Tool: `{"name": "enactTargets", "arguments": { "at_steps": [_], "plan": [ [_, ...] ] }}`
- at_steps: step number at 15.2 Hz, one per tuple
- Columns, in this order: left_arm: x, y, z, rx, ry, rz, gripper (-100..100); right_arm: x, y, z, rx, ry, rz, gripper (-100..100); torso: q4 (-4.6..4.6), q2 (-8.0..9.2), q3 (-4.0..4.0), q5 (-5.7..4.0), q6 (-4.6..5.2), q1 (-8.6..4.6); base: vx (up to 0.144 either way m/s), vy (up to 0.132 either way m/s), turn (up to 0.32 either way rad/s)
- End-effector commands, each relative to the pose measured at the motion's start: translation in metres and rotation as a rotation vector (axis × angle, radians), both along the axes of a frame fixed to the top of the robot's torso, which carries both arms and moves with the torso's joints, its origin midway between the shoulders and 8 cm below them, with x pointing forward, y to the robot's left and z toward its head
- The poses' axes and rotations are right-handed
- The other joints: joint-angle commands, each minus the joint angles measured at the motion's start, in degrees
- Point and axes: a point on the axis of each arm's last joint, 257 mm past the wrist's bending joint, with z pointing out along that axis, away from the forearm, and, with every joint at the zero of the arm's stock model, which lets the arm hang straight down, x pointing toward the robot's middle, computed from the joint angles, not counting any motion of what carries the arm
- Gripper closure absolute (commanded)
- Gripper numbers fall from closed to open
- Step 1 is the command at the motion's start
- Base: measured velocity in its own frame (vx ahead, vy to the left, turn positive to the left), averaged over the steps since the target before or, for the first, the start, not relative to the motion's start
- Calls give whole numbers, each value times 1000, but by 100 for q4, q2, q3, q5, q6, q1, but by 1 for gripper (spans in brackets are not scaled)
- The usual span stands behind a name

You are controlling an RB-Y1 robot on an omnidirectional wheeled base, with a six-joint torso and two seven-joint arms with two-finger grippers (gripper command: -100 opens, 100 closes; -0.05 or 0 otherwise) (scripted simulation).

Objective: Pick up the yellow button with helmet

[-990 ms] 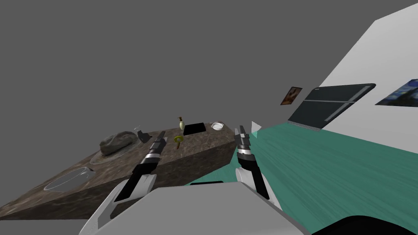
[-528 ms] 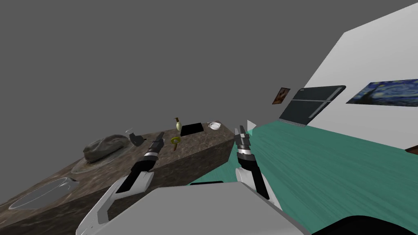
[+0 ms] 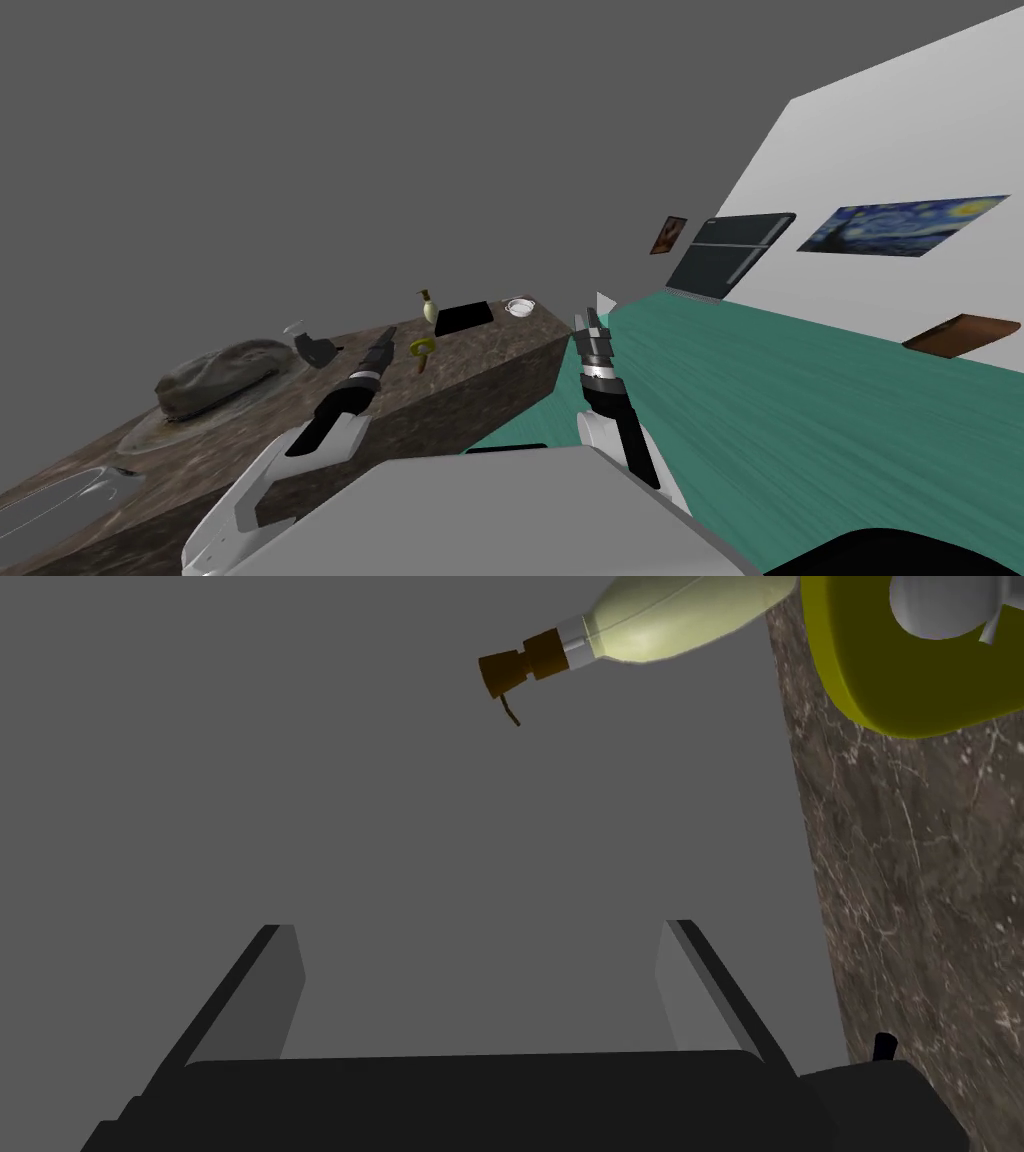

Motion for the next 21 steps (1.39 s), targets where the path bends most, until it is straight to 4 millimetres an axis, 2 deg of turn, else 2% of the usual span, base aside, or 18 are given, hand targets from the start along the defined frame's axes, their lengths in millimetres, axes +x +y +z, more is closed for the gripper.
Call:
{"name": "enactTargets", "arguments": {
  "at_steps": [1,3,4,6,7,10,11,14,15,18,19,21],
  "plan": [
    [2,22,-7,6,42,42,-100,0,0,0,0,0,0,0,0,0,0,0,0,0,-14,0,-179],
    [0,26,-16,-4,74,58,-100,0,0,0,0,0,0,0,1,1,1,0,2,0,-15,5,-116],
    [1,46,-19,2,100,93,-100,0,0,0,0,0,0,0,0,1,1,0,-1,1,-13,1,-138],
    [-1,50,-27,-8,131,108,-100,0,0,0,0,0,0,0,0,1,1,0,2,1,-13,4,-131],
    [-1,70,-29,-3,152,144,-100,0,0,0,0,0,0,0,0,1,1,0,0,0,-15,-1,-212],
    [-4,74,-38,-15,187,162,-100,0,0,0,0,0,0,0,0,1,1,0,-1,2,-11,5,-79],
    [-5,95,-40,-14,210,201,-100,0,0,0,0,0,0,0,0,0,0,0,-2,0,-10,-2,-126],
    [-9,99,-49,-26,243,219,-100,0,0,0,0,0,0,0,0,0,0,0,0,0,-10,3,-102],
    [-12,120,-50,-30,268,262,-100,0,0,0,0,0,0,0,0,0,0,0,-2,0,-9,-1,-139],
    [-15,123,-58,-40,297,278,-100,0,0,0,0,0,0,0,0,0,0,0,0,0,-10,4,-107],
    [-19,144,-59,-46,318,321,-100,0,0,0,0,0,0,0,0,-1,0,0,-2,0,-9,-3,-169],
    [-24,147,-67,-59,350,338,-100,0,0,0,0,0,0,0,0,-1,-1,-1,3,-1,-11,4,-142]
  ]
}}
